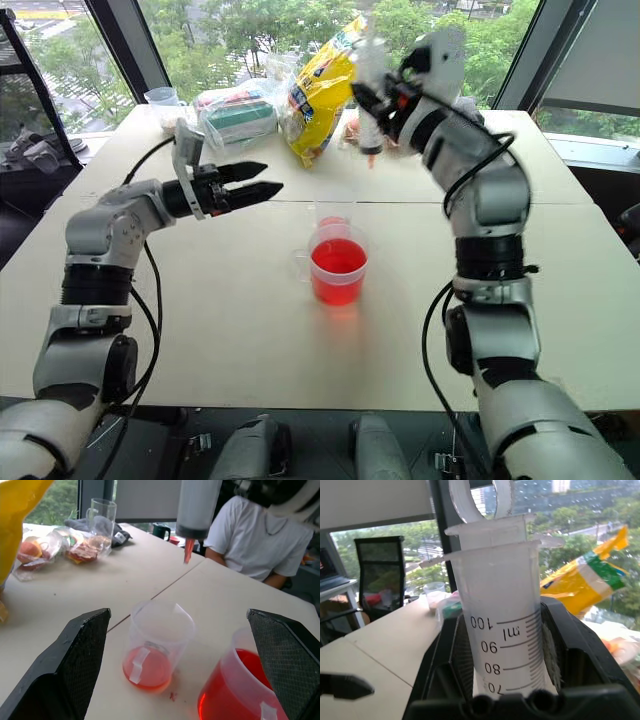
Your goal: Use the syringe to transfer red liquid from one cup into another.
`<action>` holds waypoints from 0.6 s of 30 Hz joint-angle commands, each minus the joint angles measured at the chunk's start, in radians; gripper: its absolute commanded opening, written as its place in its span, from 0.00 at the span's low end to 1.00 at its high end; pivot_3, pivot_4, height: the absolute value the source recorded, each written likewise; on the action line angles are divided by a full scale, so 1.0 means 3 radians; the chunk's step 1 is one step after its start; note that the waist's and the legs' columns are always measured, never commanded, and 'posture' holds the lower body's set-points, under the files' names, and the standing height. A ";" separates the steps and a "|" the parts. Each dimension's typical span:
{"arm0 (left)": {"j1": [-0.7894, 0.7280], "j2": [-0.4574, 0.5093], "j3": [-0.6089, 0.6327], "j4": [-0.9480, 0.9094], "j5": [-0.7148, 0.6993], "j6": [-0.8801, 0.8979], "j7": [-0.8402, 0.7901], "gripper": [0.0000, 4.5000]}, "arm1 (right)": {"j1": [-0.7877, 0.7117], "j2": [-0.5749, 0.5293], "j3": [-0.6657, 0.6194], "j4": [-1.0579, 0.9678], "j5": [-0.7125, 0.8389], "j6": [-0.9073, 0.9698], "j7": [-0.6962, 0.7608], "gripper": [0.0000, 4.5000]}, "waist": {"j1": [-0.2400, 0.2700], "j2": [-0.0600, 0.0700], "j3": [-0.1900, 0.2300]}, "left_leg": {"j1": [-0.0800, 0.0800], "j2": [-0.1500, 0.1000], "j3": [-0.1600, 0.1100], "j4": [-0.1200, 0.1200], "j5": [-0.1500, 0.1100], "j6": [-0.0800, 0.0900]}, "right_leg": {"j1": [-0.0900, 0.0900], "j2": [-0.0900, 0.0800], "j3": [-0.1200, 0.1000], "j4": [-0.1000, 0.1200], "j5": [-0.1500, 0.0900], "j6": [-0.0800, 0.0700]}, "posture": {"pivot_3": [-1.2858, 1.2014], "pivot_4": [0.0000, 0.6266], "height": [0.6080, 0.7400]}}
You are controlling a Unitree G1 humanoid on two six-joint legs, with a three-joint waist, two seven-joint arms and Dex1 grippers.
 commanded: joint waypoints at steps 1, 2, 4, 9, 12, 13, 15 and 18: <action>0.0062 -0.0026 -0.0012 -0.0237 -0.0072 -0.0004 0.0052 1.00 | -0.0123 -0.0286 -0.0022 -0.0043 0.0029 0.1188 -0.0150 0.33 | 0.0012 0.0000 0.0000 | 0.0000 0.0000 0.0001 0.0000 0.0000 0.0000 | 0.0000 0.0000 0.0000 -0.0001 0.0000 -0.0001 | 0.52 0.24 1.00; 0.0099 -0.0045 -0.0027 -0.0260 -0.0071 -0.0012 0.0066 1.00 | -0.0102 -0.0419 0.0104 -0.0049 0.0055 0.1561 -0.0093 0.33 | 0.0016 0.0000 0.0000 | 0.0000 0.0000 0.0001 -0.0001 0.0000 0.0001 | 0.0000 -0.0001 0.0001 -0.0002 -0.0001 -0.0001 | 0.52 0.24 1.00; 0.0154 -0.0081 -0.0055 -0.0313 -0.0066 -0.0020 0.0095 1.00 | -0.0025 -0.0586 0.0253 -0.0073 0.0102 0.2115 -0.0039 0.33 | 0.0021 0.0000 0.0000 | 0.0000 -0.0001 0.0002 -0.0002 -0.0002 0.0003 | 0.0000 -0.0002 0.0002 -0.0003 -0.0001 -0.0002 | 0.52 0.24 1.00; 0.0236 -0.0128 -0.0120 -0.0398 -0.0044 -0.0059 0.0133 1.00 | 0.0339 -0.0891 0.0553 -0.0133 0.0124 0.2461 0.0050 0.33 | 0.0022 0.0000 0.0000 | -0.0003 -0.0004 0.0003 -0.0002 -0.0004 0.0007 | -0.0001 -0.0002 0.0003 -0.0007 -0.0001 -0.0001 | 0.52 0.24 1.00; 0.0276 -0.0131 -0.0126 -0.0458 -0.0075 -0.0041 0.0164 1.00 | 0.0570 -0.0891 0.0541 -0.0026 0.0029 0.2418 -0.0016 0.33 | 0.0008 0.0000 0.0000 | -0.0003 -0.0005 0.0004 -0.0002 -0.0005 0.0008 | -0.0002 0.0001 0.0006 -0.0007 0.0000 -0.0001 | 0.52 0.24 1.00; 0.0298 -0.0124 -0.0125 -0.0492 -0.0089 -0.0027 0.0165 1.00 | 0.0669 -0.0880 0.0546 -0.0012 0.0004 0.2365 -0.0029 0.33 | 0.0006 0.0000 0.0000 | -0.0002 -0.0005 0.0003 -0.0002 -0.0005 0.0009 | -0.0002 0.0002 0.0006 -0.0007 0.0000 0.0000 | 0.52 0.24 1.00; 0.0344 -0.0095 -0.0141 -0.0571 -0.0093 -0.0012 0.0149 1.00 | 0.0806 -0.0848 0.0540 -0.0026 -0.0014 0.2318 -0.0038 0.33 | 0.0010 0.0000 0.0000 | -0.0002 -0.0004 0.0002 -0.0002 -0.0005 0.0009 | -0.0002 0.0003 0.0006 -0.0007 0.0000 0.0000 | 0.52 0.24 1.00; 0.0407 -0.0049 -0.0159 -0.0673 -0.0131 0.0038 0.0112 1.00 | 0.0930 -0.0761 0.0479 -0.0026 -0.0040 0.2289 -0.0075 0.33 | 0.0007 0.0000 0.0000 | -0.0002 -0.0004 0.0002 -0.0002 -0.0005 0.0009 | -0.0003 0.0004 0.0006 -0.0007 0.0000 0.0000 | 0.52 0.24 1.00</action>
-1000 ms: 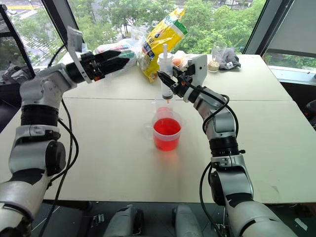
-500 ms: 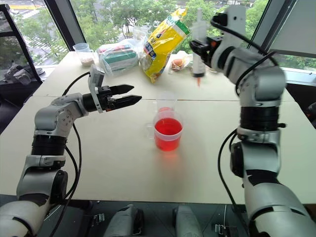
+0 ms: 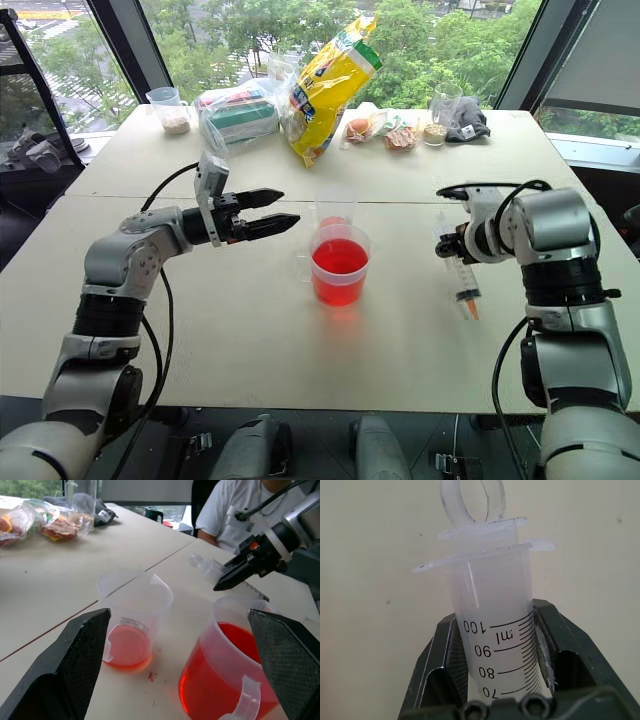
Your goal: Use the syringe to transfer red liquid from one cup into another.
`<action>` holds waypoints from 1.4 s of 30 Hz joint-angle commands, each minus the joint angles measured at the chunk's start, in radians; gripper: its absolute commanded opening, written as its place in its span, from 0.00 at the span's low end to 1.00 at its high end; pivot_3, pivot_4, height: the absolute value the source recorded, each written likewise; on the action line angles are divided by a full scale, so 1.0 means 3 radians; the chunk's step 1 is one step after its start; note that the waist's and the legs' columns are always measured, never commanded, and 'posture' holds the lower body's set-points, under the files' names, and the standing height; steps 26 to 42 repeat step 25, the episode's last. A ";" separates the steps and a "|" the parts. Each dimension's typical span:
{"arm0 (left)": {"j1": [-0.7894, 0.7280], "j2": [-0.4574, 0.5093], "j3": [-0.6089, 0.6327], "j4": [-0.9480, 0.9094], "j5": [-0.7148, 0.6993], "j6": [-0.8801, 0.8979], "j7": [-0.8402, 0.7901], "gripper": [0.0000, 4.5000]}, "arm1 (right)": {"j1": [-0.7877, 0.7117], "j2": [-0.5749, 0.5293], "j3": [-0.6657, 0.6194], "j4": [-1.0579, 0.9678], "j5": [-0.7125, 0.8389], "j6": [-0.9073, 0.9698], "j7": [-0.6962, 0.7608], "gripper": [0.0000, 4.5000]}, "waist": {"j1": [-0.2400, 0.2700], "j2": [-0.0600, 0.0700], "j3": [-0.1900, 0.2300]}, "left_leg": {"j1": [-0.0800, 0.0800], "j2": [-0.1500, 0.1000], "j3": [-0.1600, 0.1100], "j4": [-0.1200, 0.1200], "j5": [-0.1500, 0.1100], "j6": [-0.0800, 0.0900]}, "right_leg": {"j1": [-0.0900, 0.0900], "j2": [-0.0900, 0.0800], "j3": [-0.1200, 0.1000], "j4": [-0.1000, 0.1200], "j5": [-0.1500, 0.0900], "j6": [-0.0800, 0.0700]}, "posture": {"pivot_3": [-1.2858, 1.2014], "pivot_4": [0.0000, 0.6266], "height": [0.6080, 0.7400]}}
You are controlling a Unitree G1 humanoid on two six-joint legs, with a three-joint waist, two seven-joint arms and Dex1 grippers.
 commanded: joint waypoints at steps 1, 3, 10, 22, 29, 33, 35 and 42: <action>0.0021 0.0069 0.0001 -0.0218 -0.0120 0.0072 -0.0045 1.00 | 0.0038 0.0066 -0.0131 -0.0043 -0.0055 -0.0082 -0.0048 0.33 | 0.0000 0.0000 0.0000 | 0.0000 0.0000 0.0000 0.0000 0.0000 0.0000 | 0.0000 0.0000 0.0000 0.0000 0.0000 0.0000 | 0.52 0.24 1.00; 0.0034 0.0099 0.0014 -0.0262 -0.0173 0.0132 -0.0069 1.00 | 0.0093 0.0117 -0.0175 -0.0050 -0.0065 -0.0086 -0.0065 0.33 | 0.0002 -0.0001 0.0000 | 0.0000 0.0000 -0.0001 0.0001 0.0000 0.0000 | 0.0001 0.0000 0.0000 0.0000 0.0000 0.0000 | 0.52 0.24 1.00; 0.0121 0.0235 -0.0029 -0.0440 -0.0298 0.0304 -0.0155 1.00 | 0.0285 -0.0077 -0.0115 -0.0487 0.0010 -0.0255 0.0128 0.98 | 0.0006 -0.0001 0.0000 | 0.0000 0.0000 -0.0001 0.0001 0.0000 0.0000 | 0.0001 0.0000 0.0000 0.0000 0.0000 0.0001 | 0.52 0.24 1.00; 0.0467 0.0733 0.0068 -0.0780 -0.0441 0.0435 -0.0296 1.00 | 0.1198 -0.1573 -0.1063 -0.2629 0.1069 -0.0741 0.1744 0.98 | 0.0004 -0.0003 0.0001 | 0.0003 0.0003 -0.0004 -0.0007 -0.0002 0.0002 | 0.0004 0.0004 0.0000 -0.0011 -0.0001 0.0001 | 0.52 0.24 1.00; 0.0520 0.0878 0.0097 -0.0817 -0.0458 0.0410 -0.0368 1.00 | 0.1571 -0.1759 -0.1552 -0.2844 0.1203 -0.0762 0.2018 0.98 | 0.0014 -0.0005 0.0002 | 0.0005 0.0003 -0.0005 -0.0009 -0.0002 0.0002 | 0.0007 0.0003 -0.0002 -0.0017 -0.0002 -0.0002 | 0.52 0.24 1.00; 0.0520 0.0878 0.0097 -0.0817 -0.0458 0.0410 -0.0368 1.00 | 0.1571 -0.1759 -0.1552 -0.2844 0.1203 -0.0762 0.2018 0.98 | 0.0014 -0.0005 0.0002 | 0.0005 0.0003 -0.0005 -0.0009 -0.0002 0.0002 | 0.0007 0.0003 -0.0002 -0.0017 -0.0002 -0.0002 | 0.52 0.24 1.00; 0.0520 0.0878 0.0097 -0.0817 -0.0458 0.0410 -0.0368 1.00 | 0.1571 -0.1759 -0.1552 -0.2844 0.1203 -0.0762 0.2018 0.98 | 0.0014 -0.0005 0.0002 | 0.0005 0.0003 -0.0005 -0.0009 -0.0002 0.0002 | 0.0007 0.0003 -0.0002 -0.0017 -0.0002 -0.0002 | 0.52 0.24 1.00; 0.0520 0.0878 0.0097 -0.0817 -0.0458 0.0410 -0.0368 1.00 | 0.1571 -0.1759 -0.1552 -0.2844 0.1203 -0.0762 0.2018 0.98 | 0.0014 -0.0005 0.0002 | 0.0005 0.0003 -0.0005 -0.0009 -0.0002 0.0002 | 0.0007 0.0003 -0.0002 -0.0017 -0.0002 -0.0002 | 0.52 0.24 1.00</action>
